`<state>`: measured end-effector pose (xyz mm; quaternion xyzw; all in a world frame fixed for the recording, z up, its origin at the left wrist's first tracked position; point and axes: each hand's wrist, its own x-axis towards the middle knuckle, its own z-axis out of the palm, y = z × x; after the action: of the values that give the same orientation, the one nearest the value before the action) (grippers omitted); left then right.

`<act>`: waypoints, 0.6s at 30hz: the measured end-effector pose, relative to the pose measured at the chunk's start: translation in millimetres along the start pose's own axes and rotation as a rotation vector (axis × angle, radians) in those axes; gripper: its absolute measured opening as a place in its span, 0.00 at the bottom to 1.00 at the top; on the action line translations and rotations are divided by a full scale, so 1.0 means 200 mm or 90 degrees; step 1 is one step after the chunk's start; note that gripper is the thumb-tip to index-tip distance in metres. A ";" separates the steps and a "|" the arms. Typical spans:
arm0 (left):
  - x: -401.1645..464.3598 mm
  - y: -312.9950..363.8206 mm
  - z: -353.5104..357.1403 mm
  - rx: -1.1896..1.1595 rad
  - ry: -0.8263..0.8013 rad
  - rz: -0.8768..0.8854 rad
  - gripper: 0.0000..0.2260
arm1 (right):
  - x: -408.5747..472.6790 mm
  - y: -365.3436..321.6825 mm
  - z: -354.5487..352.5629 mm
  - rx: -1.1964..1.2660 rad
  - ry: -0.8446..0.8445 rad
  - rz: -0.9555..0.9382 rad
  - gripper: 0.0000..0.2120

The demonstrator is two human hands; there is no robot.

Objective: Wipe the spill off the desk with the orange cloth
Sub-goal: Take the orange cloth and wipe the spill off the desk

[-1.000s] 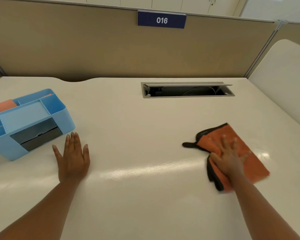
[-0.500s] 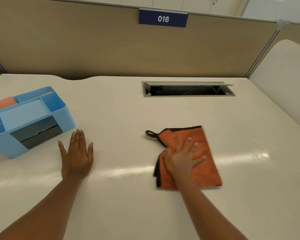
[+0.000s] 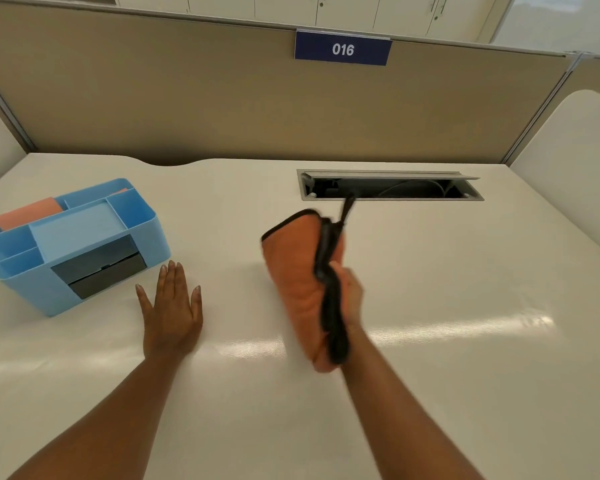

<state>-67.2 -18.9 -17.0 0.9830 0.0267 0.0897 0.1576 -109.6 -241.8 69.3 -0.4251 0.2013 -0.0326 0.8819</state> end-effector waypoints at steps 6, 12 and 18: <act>0.00 0.00 0.00 0.010 -0.004 0.002 0.30 | 0.03 -0.49 -0.08 0.041 -0.242 -0.013 0.31; 0.00 0.00 0.01 0.008 -0.011 -0.007 0.31 | -0.04 -0.39 -0.14 -0.794 -0.294 0.140 0.19; 0.01 0.00 0.01 0.008 -0.022 -0.009 0.31 | 0.04 -0.14 -0.32 -0.838 0.015 -0.068 0.31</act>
<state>-65.1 -18.9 -19.7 0.9852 0.0312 0.0714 0.1524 -123.2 -309.4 51.3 -0.8843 0.1674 0.0491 0.4331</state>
